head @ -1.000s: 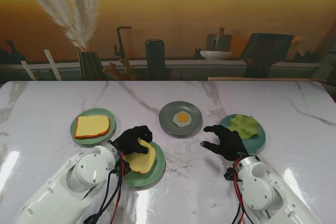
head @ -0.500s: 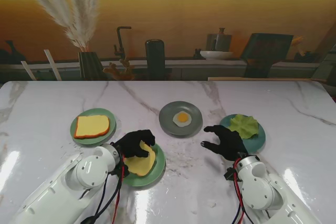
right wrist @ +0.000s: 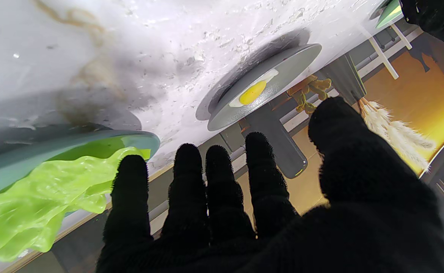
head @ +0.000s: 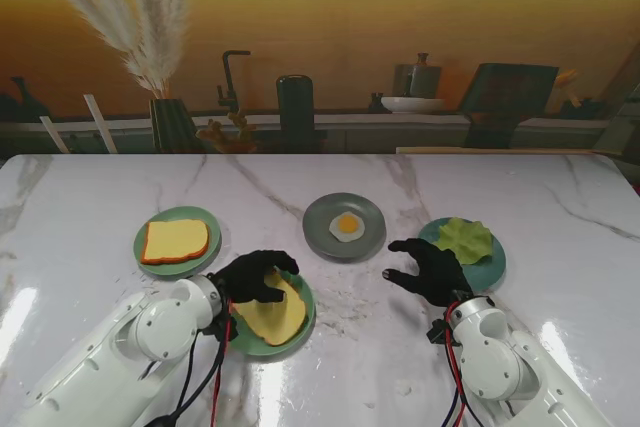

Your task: Prepare sandwich (Bread, lettuce, and egg)

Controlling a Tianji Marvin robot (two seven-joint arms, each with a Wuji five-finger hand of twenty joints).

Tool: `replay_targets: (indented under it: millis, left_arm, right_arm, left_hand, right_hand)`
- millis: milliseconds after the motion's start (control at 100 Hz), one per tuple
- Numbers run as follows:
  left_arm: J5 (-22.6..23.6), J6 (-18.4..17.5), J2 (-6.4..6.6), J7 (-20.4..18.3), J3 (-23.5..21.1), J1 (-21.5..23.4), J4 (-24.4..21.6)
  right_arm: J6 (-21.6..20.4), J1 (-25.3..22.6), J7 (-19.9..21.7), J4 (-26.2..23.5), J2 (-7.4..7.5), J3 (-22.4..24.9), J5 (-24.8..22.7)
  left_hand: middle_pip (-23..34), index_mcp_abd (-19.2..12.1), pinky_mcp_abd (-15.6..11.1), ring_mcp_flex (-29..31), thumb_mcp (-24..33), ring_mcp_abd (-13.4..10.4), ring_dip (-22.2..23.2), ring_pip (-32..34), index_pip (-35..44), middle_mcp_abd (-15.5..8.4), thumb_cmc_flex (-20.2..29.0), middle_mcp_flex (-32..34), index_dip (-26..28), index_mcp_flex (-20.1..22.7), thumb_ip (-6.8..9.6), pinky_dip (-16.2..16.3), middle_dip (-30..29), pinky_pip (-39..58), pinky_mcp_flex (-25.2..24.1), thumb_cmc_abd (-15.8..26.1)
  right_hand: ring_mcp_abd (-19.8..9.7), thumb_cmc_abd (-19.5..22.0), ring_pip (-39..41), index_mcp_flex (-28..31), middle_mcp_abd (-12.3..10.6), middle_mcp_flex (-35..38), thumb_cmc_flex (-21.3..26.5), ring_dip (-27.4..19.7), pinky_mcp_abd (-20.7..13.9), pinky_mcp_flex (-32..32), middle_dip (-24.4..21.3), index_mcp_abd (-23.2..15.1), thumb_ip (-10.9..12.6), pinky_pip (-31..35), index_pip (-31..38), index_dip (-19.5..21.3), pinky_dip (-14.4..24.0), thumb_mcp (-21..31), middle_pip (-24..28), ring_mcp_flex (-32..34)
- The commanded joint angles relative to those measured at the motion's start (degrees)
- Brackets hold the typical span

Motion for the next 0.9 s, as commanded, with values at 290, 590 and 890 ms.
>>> replay_targets:
  millis: [290, 590, 890]
  left_arm:
    - [2.29, -3.90, 0.29, 1.09, -3.12, 2.11, -1.82]
    - [3.18, -11.42, -0.22, 5.21, -9.56, 4.26, -0.93]
    - [4.42, -12.20, -1.60, 12.55, -14.04, 6.60, 0.27]
  right_arm:
    - [-0.92, -0.22, -0.53, -0.35, -1.07, 0.09, -0.59]
    - [-1.78, -0.67, -2.33, -1.82, -0.78, 2.59, -5.55]
    - [1.51, 1.39, -2.04, -1.34, 0.45, 6.73, -15.56]
  left_hand:
    - [-6.16, -0.96, -0.47, -5.85, -6.09, -1.00, -7.71, -9.34, -7.89, 1.11, -4.77, -5.24, -7.23, -3.30, -1.89, -8.52, -7.28, -13.18, -2.33, 2.12]
    - [-9.11, -2.14, -2.46, -4.82, -20.25, -2.12, -13.91, -13.52, -11.58, 0.27, -7.83, -4.84, -10.76, -1.97, -8.62, -19.73, -11.36, -21.45, -1.41, 8.73]
    - [-9.51, -2.85, -2.39, -4.00, -25.48, -2.31, -15.02, -13.99, -12.36, 0.33, -6.83, -3.86, -10.98, -1.13, -9.19, -21.61, -12.03, -20.28, -1.23, 12.21]
  right_hand:
    - [-0.33, 1.23, -0.46, 0.28, -0.56, 0.42, 1.10, 0.04, 0.48, -0.48, 0.44, -1.39, 0.85, -0.27, 0.45, 0.65, 0.24, -1.39, -1.09, 1.39]
    - [-0.26, -1.14, -0.43, -0.08, -0.38, 0.50, 1.22, 0.03, 0.83, -0.19, 0.45, -0.66, 0.80, -0.17, 0.27, 0.59, 0.28, -1.07, -1.10, 1.71]
    - [0.08, -5.97, -0.96, -1.97, 0.21, -0.98, 1.52, -0.21, 0.75, -0.35, 0.32, 1.10, 0.53, -0.44, -1.27, -0.04, 0.15, -0.33, -1.53, 0.48]
